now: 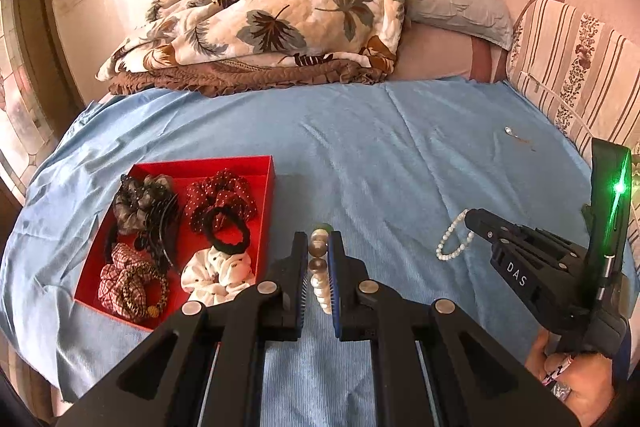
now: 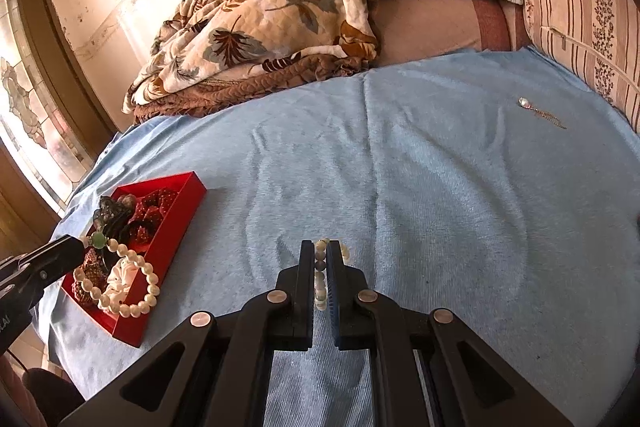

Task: Organize jewelry
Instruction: 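Lift both pearl bracelets and carry them over the red tray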

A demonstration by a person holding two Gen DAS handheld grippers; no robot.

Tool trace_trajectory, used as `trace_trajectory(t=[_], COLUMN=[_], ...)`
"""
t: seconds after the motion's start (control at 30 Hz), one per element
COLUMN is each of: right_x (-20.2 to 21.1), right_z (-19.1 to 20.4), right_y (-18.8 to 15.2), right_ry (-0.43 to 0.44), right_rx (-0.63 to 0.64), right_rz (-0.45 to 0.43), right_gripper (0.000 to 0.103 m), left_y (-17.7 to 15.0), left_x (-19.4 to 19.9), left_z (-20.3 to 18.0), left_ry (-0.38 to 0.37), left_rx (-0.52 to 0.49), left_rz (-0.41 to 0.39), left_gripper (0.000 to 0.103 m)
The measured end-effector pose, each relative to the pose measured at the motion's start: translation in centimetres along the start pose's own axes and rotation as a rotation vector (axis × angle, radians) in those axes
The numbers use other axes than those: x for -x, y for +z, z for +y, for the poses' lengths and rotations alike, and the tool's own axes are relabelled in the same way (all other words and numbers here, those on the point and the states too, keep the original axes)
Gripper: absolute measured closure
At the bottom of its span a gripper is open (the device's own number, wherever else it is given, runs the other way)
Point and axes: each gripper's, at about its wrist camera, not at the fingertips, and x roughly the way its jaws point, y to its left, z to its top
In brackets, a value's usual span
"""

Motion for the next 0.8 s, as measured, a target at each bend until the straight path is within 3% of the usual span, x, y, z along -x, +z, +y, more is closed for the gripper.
trace_trajectory(t=[0.8], right_x=[2.2], right_z=[3.2], right_y=[-2.5], right_ry=[-0.033], right_rx=[0.131], right_rz=[-0.032], right_gripper=[0.096], left_y=[-2.3], left_x=[3.7], left_z=[2.1], left_ry=[0.027], left_rx=[0.014], left_rz=[-0.064], left_gripper=[0.094])
